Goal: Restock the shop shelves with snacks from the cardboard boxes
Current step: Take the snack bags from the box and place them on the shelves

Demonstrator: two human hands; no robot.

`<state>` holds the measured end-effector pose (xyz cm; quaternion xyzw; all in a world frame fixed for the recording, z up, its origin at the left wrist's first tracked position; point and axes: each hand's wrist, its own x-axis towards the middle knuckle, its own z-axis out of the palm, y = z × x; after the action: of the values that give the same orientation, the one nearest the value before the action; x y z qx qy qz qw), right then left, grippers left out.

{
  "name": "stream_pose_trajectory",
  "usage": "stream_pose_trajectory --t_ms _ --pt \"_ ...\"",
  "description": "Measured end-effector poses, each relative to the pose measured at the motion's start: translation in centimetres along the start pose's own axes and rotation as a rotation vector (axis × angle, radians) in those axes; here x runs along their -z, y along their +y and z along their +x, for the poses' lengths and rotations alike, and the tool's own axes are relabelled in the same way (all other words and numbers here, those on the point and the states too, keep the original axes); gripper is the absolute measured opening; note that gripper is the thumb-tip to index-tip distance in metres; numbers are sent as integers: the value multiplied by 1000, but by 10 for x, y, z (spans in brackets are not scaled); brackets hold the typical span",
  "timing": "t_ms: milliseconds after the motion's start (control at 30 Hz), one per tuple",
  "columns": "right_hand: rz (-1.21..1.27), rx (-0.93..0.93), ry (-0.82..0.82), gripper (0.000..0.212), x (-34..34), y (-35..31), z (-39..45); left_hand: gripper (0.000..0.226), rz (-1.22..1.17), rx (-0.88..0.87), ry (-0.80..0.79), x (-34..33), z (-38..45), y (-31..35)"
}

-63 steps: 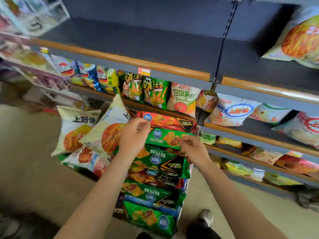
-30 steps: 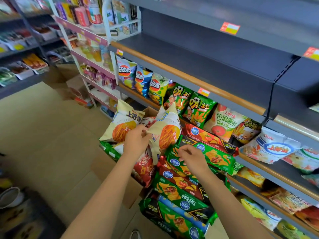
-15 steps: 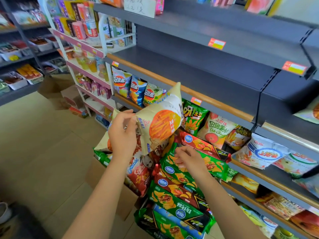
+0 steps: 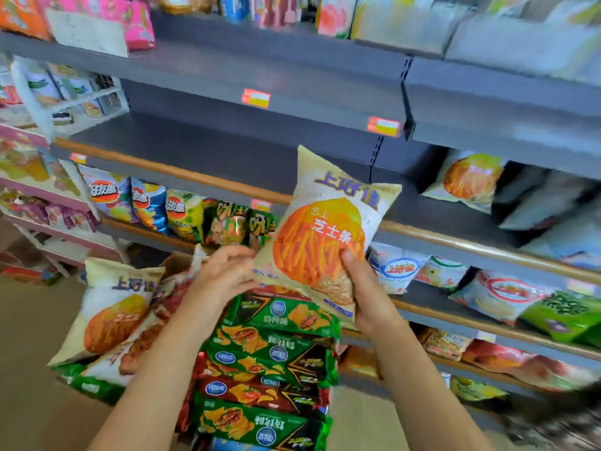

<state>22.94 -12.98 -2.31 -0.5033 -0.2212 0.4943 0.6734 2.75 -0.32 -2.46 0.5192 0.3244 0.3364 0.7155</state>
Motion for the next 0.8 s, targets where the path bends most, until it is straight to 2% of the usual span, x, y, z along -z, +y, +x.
stream_pose_trajectory --t_ms 67,100,200,367,467,567,667,800 --pt "-88 65 38 94 31 -15 -6 81 210 53 -102 -33 21 2" --pt "-147 84 56 87 46 -23 -9 82 289 47 -167 -51 30 -2" --pt "-339 146 101 64 91 -52 -17 74 404 -36 -237 -117 50 -14" --pt "-500 378 245 56 173 -105 -15 78 356 -251 -289 -227 90 -21" --pt "-625 485 351 52 220 -136 -2 77 484 -333 -304 -283 123 -28" --pt "-714 554 417 56 259 -155 18 70 586 -284 -299 -323 157 -46" --pt "-779 570 430 55 283 -174 32 50 588 -238 -299 -352 177 -63" --pt "-867 465 386 53 321 -186 53 53 653 -225 -308 -377 201 -68"
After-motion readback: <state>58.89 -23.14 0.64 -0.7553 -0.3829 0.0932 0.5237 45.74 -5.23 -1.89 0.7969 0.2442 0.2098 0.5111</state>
